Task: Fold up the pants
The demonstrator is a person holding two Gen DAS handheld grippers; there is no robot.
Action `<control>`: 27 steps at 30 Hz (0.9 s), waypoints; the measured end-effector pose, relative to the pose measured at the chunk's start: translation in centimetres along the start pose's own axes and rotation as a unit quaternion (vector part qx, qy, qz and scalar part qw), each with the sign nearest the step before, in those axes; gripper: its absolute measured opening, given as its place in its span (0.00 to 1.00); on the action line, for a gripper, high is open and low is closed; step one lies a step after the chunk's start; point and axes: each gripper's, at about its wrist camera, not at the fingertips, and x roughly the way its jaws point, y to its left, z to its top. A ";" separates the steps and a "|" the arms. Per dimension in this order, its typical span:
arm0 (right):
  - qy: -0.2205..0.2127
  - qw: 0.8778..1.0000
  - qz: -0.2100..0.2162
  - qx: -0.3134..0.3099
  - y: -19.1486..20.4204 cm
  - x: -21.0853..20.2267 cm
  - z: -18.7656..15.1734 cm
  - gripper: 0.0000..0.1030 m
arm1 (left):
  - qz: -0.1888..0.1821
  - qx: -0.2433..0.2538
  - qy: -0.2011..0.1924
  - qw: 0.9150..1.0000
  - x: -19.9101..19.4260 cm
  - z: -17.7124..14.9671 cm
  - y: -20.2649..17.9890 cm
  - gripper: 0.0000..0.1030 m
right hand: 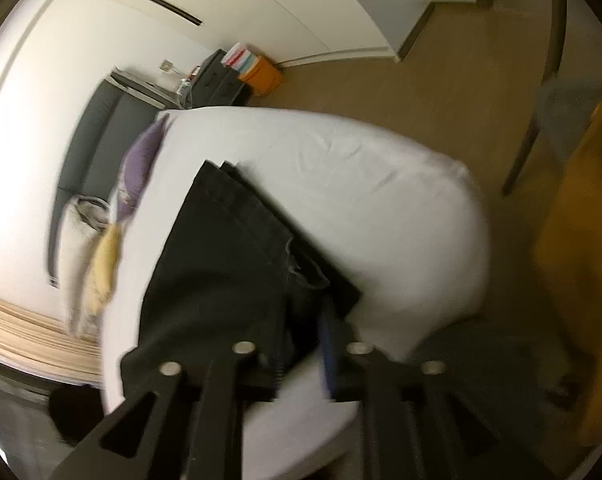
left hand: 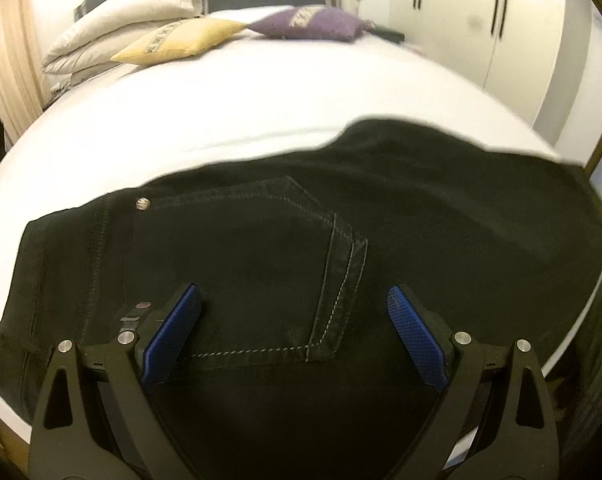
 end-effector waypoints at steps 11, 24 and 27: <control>0.094 0.941 0.109 -0.305 21.9 3.2 -3.8 0.33 | -0.011 -0.057 -0.025 0.998 -2.0 2.2 4.4 0.93; 0.253 0.905 0.117 -0.320 31.4 23.2 -9.2 0.00 | -0.036 0.000 0.024 0.999 3.0 2.8 -0.5 0.93; 0.231 0.918 0.125 -0.298 29.3 23.3 -6.9 0.00 | -0.020 0.022 0.022 0.999 3.8 1.4 -1.4 0.93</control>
